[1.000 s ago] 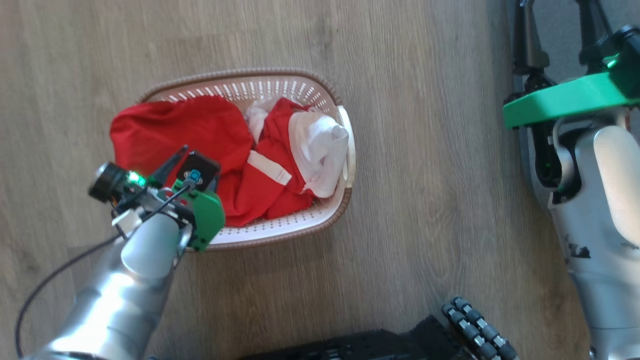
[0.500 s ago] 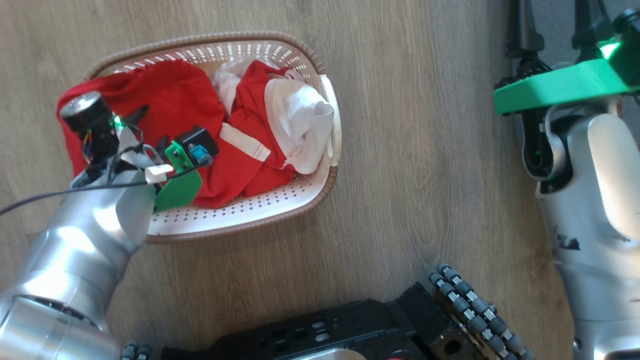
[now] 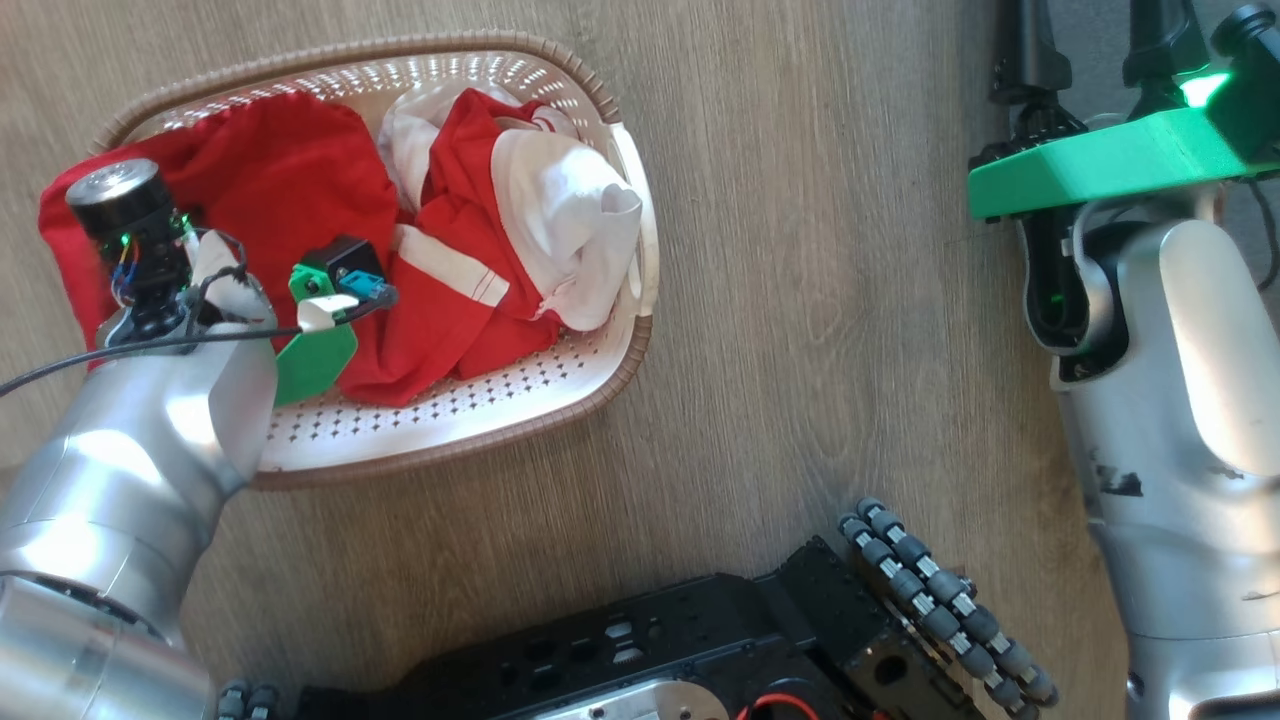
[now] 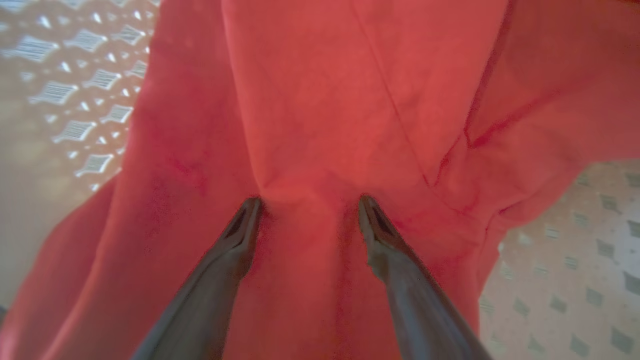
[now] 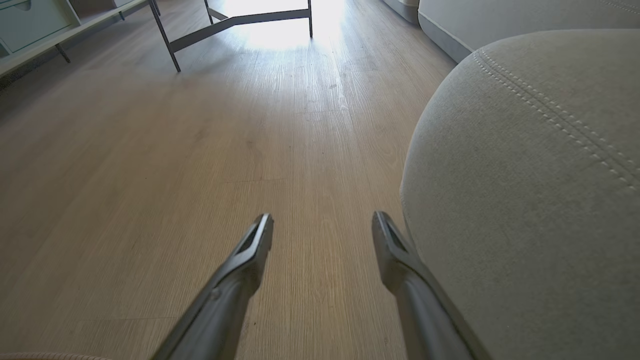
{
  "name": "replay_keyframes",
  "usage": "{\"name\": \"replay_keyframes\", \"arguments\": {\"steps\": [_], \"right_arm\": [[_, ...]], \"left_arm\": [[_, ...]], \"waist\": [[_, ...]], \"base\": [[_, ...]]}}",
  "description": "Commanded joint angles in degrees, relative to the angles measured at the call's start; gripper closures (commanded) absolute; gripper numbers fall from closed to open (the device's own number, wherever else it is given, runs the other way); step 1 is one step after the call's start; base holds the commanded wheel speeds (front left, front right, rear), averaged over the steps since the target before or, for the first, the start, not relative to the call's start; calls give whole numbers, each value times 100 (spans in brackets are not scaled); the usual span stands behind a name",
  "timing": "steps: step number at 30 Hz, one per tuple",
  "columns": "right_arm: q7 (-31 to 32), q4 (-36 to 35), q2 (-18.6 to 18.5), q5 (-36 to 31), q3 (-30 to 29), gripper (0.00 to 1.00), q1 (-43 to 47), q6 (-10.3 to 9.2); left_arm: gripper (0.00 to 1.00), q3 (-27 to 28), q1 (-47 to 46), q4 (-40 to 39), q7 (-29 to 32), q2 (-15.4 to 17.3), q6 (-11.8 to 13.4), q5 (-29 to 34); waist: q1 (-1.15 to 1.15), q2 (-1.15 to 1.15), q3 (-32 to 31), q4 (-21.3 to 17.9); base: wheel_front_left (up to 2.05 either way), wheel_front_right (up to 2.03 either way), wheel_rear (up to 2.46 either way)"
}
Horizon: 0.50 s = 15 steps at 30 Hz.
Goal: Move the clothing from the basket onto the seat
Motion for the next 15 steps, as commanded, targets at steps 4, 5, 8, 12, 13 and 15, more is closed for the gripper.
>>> {"name": "replay_keyframes", "arguments": {"steps": [4, 5, 8, 12, 13, 15], "right_arm": [[-27, -147, 99, 26, 52, 0, 72, 40], [-27, -145, 105, 29, 60, 0, 65, 40], [-27, -148, 120, 37, 89, 0, 40, 40], [-27, -165, 117, 40, 97, 0, 34, 40], [-27, -162, 110, 39, 92, 0, 38, 40], [-27, -147, 86, 39, 76, 0, 50, 40]], "left_arm": [[0, 8, -35, -26, 286, 169, -48, 19], [0, 8, -41, -25, 346, 165, -60, -2], [53, 9, -56, -24, 463, 130, -69, -65], [100, 0, -62, -23, 517, 48, -90, -154], [100, 12, -54, -23, 533, 21, -96, -192], [100, 30, -25, -23, 502, -27, -111, -267]], "waist": [[0, 0, 48, -13], [0, 0, 58, -18], [0, 0, 75, -30], [0, 0, 61, -17], [0, 0, 43, -7], [0, 0, -12, 18]], "base": [[0, 0, 0], [0, 0, 0], [0, 0, 0], [0, 0, 0], [0, 0, 0], [0, 0, 0]]}}
